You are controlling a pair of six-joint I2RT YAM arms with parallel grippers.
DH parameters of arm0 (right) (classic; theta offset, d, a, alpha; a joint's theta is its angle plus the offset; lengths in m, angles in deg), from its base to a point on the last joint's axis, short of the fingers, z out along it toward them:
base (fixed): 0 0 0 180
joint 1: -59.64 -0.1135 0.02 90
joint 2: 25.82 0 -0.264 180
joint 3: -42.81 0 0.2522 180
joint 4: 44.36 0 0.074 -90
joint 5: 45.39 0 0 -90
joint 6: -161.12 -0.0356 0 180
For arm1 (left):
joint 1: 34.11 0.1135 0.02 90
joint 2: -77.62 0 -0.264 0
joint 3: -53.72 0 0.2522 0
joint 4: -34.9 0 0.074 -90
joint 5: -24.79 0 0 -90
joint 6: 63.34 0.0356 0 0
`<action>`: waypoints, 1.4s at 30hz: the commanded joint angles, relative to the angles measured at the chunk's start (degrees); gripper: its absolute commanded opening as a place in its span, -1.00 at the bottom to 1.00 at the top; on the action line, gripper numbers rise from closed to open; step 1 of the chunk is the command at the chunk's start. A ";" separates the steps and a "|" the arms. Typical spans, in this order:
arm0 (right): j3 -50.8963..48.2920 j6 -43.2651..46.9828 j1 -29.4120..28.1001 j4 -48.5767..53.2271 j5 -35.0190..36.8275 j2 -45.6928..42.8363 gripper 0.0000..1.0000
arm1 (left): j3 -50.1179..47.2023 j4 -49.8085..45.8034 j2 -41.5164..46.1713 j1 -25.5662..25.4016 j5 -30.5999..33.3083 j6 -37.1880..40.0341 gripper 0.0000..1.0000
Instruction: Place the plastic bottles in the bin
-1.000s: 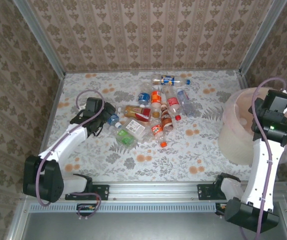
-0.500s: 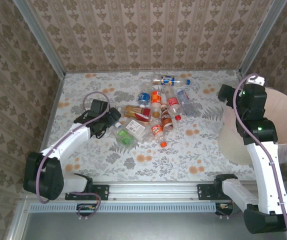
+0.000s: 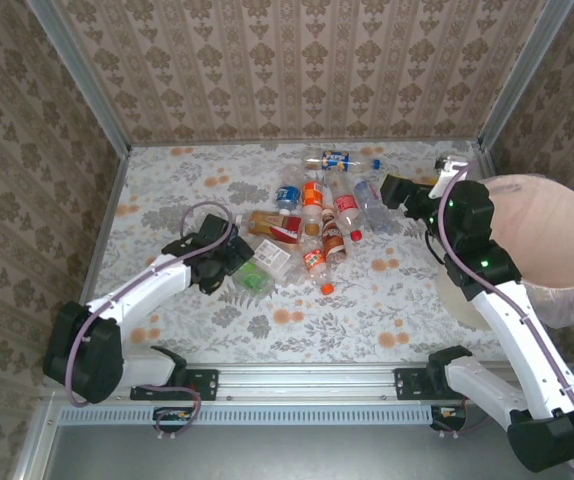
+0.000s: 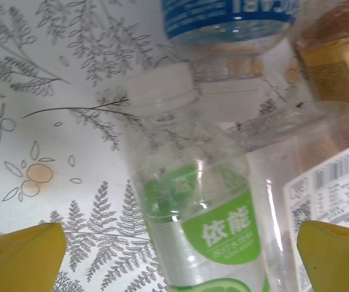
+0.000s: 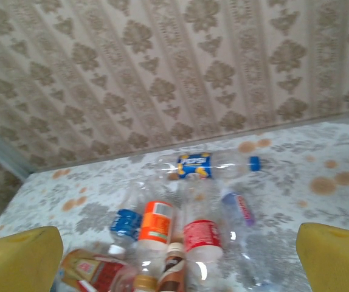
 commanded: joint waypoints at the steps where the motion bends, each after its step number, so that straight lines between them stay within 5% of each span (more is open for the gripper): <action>1: -1.29 0.34 -1.77 -7.02 -3.27 -0.25 0.99 | -1.60 0.74 1.46 0.40 0.68 -3.31 0.93; 34: -0.59 4.50 -6.24 -5.46 0.00 1.90 1.00 | -3.51 5.45 -8.43 1.30 -1.26 -1.46 0.52; 42: -0.89 7.23 -7.90 -4.65 -1.16 2.41 0.99 | -3.03 8.29 -9.80 1.02 -0.94 -0.04 0.16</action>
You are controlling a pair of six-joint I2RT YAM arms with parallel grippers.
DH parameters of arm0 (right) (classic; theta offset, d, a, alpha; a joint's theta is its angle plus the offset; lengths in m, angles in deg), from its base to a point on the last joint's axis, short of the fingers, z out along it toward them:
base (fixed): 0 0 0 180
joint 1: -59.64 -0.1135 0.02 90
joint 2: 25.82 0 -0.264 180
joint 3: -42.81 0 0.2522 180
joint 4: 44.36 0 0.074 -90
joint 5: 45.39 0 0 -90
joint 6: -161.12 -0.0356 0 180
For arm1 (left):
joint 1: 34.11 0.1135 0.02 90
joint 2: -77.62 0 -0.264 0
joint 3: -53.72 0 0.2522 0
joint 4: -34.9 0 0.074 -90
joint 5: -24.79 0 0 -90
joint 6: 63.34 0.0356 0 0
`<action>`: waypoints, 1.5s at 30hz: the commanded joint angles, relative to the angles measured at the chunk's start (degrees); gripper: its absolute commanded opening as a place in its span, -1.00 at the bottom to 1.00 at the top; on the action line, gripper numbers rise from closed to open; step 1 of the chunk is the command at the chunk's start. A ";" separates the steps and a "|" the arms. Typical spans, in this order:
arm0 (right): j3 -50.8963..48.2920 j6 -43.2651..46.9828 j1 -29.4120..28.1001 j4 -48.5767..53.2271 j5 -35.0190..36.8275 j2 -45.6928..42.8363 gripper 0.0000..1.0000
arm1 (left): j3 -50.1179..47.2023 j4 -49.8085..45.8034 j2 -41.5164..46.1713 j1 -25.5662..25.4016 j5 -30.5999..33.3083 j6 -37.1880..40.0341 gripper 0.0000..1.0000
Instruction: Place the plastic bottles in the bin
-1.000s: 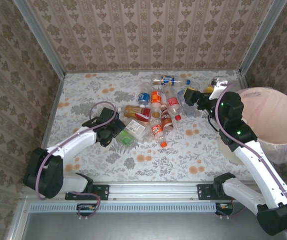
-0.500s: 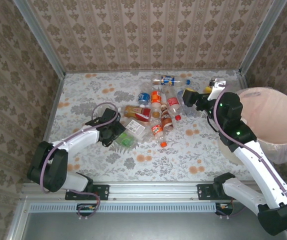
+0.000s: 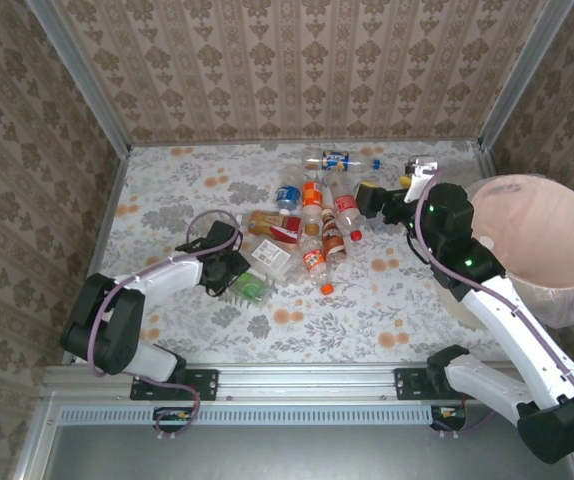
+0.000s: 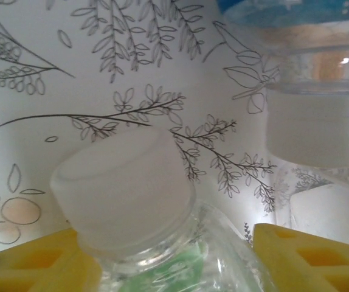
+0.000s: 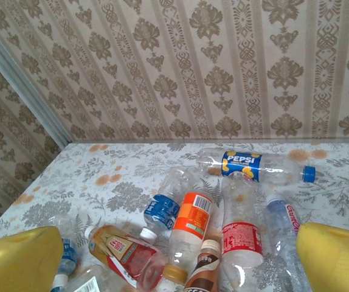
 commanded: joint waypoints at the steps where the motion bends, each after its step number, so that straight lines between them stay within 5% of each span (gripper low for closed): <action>1: -0.38 2.17 -0.70 -0.50 -0.62 0.08 1.00 | 0.32 -0.23 0.26 -0.10 0.68 1.69 0.12; 16: -6.56 -4.62 -1.43 -2.57 -7.17 -1.67 1.00 | 7.92 1.04 16.62 -3.96 7.97 22.05 -0.03; 26: -10.79 -8.15 -3.87 -7.58 -13.57 -1.21 1.00 | 24.85 7.10 9.54 -4.48 -3.43 36.67 -0.03; 34: -7.97 -5.38 -8.09 -9.81 -17.09 2.11 1.00 | 36.39 12.14 -0.53 -6.73 -9.70 36.02 -0.05; 45: -4.59 -11.03 -9.30 -12.69 -15.16 9.48 1.00 | 38.25 21.77 -4.04 -11.19 -19.69 35.63 -0.04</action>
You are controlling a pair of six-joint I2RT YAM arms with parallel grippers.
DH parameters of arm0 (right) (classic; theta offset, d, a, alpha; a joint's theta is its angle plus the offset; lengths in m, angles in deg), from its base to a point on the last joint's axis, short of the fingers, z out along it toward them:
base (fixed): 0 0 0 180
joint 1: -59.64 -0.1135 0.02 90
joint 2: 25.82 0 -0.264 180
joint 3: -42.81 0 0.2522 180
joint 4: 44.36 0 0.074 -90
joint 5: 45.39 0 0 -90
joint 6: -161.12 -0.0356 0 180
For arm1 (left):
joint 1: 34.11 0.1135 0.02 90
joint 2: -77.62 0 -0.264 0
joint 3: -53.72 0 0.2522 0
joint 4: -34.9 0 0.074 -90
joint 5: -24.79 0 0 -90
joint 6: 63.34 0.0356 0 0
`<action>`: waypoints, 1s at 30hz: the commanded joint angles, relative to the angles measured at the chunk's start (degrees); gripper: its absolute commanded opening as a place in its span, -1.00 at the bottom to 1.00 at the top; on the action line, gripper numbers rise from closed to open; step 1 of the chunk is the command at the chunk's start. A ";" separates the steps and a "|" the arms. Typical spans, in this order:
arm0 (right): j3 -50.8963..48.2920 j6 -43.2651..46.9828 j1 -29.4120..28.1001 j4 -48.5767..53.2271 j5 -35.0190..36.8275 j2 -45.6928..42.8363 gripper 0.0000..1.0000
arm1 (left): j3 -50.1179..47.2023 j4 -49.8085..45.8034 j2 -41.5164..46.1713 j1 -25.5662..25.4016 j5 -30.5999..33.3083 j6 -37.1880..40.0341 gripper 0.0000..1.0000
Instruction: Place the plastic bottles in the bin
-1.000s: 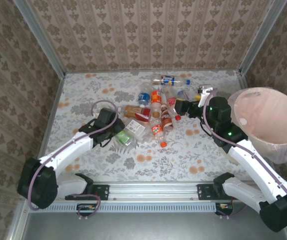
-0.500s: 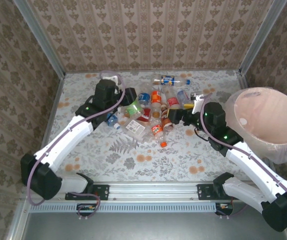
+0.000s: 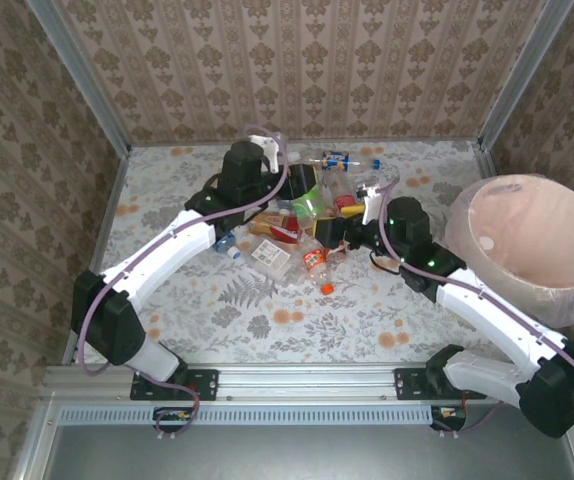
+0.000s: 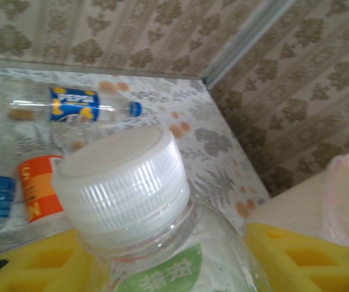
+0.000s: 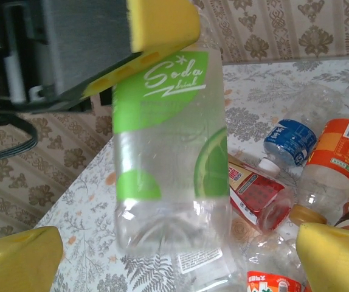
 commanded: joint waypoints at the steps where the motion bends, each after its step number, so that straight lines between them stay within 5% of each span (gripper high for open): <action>1: 3.45 -2.89 -0.35 -1.37 1.25 2.19 1.00 | 2.02 6.39 0.27 -1.40 -5.58 1.12 -0.04; 8: 5.89 -3.94 -0.35 -0.61 -2.15 5.13 0.93 | 2.72 7.81 -1.07 -2.73 -8.80 1.66 -0.04; 13: 6.17 -3.21 -0.35 1.58 0.16 4.69 0.54 | 2.38 9.09 -1.40 -2.73 -9.62 1.10 -0.04; 24: 7.42 -2.38 -0.40 4.93 0.41 4.66 0.10 | 1.95 9.44 -1.10 -2.73 -10.65 1.30 -0.03; 30: 8.63 0.23 -0.26 9.58 3.34 4.61 -0.01 | 0.87 9.43 0.64 -2.70 -10.40 1.47 0.23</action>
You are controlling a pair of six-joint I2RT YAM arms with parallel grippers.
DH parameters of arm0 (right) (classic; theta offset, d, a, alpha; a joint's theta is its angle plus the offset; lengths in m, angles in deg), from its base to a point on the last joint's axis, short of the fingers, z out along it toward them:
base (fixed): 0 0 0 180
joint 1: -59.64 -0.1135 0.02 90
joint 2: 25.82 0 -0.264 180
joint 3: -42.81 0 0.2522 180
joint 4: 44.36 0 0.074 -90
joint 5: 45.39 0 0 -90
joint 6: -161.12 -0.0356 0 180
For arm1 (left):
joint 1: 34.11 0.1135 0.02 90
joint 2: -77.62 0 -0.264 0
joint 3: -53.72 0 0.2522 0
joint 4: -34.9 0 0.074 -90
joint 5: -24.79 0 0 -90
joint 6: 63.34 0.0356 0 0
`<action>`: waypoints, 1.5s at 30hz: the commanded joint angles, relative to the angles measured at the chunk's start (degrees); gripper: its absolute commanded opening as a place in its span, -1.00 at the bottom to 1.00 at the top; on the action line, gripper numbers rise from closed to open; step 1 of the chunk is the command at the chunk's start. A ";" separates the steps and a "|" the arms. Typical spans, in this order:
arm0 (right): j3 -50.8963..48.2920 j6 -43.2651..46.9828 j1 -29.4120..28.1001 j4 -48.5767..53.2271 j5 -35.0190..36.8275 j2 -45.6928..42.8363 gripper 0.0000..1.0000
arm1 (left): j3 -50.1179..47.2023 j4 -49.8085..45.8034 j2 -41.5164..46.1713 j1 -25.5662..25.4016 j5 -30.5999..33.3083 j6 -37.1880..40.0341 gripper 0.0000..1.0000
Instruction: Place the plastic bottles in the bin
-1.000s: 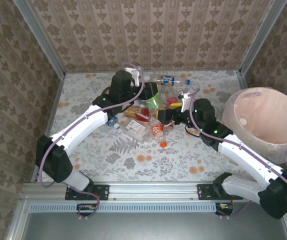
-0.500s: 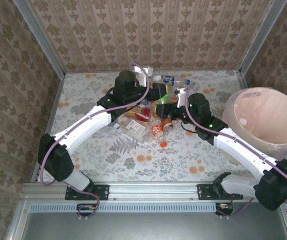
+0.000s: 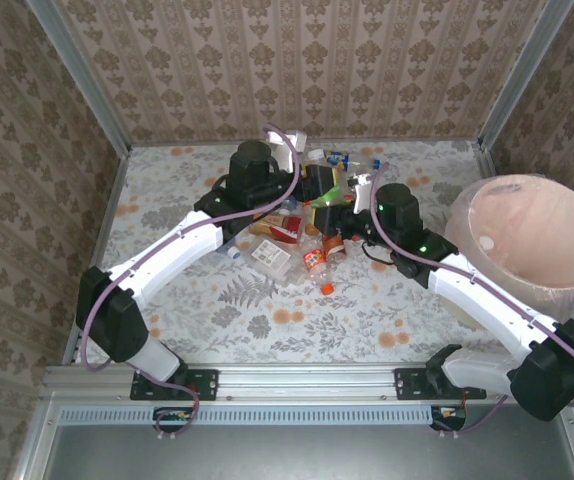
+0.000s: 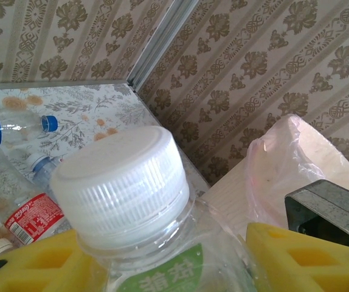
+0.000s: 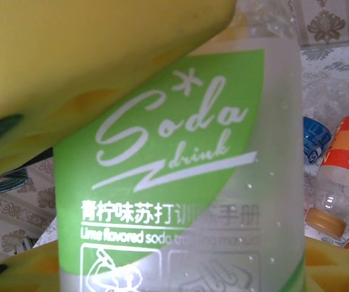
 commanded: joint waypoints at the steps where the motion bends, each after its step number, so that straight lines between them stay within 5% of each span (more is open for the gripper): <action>1: 1.99 2.46 0.14 5.62 3.76 -0.37 -0.03 | -0.26 1.61 2.22 -0.11 -1.94 1.38 0.29; 8: 7.02 8.43 0.62 16.60 11.31 -0.51 -0.08 | -5.23 3.90 7.61 0.94 1.08 2.48 1.00; 22: 19.61 17.96 13.41 34.48 21.89 -6.76 -0.11 | -21.50 6.05 19.59 3.92 25.04 0.35 1.00; 32: 24.74 20.01 29.20 46.25 27.26 -12.10 -0.14 | -21.46 -0.66 18.71 8.79 23.89 -5.99 1.00; 45: 22.68 23.09 51.32 52.45 31.00 -16.62 -0.15 | -15.74 -4.20 12.95 9.22 18.31 -8.33 1.00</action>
